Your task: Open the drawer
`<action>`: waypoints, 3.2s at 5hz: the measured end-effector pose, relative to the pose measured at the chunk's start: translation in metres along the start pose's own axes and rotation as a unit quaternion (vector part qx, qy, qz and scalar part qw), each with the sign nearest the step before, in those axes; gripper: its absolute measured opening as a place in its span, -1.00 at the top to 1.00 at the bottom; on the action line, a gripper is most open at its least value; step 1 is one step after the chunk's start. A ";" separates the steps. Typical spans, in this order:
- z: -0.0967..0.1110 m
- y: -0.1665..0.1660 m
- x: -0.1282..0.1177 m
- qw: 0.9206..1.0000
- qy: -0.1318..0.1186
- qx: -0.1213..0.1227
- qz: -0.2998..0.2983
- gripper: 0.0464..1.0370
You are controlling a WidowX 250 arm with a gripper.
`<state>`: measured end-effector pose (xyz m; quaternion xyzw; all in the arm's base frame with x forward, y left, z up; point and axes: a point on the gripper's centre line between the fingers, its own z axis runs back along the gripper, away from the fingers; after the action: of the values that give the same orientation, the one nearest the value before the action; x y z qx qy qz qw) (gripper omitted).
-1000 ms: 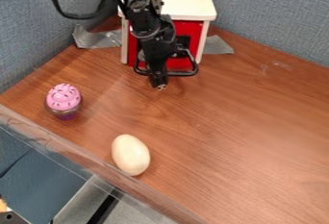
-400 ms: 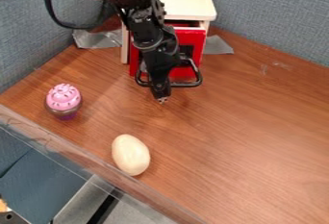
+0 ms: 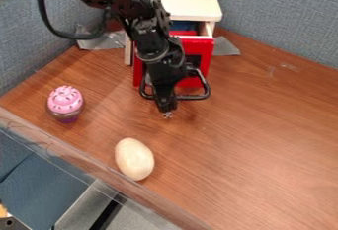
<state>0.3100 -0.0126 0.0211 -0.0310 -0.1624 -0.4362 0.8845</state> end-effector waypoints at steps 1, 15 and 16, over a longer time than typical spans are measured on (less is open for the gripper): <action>-0.002 -0.009 0.000 1.000 0.000 -0.005 -0.008 0.79; 0.023 -0.064 0.007 0.996 -0.037 -0.050 -0.063 0.70; 0.032 -0.068 0.009 0.994 -0.041 -0.054 -0.085 0.21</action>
<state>0.2542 -0.0554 0.0480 -0.0823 -0.1767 -0.5162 0.8340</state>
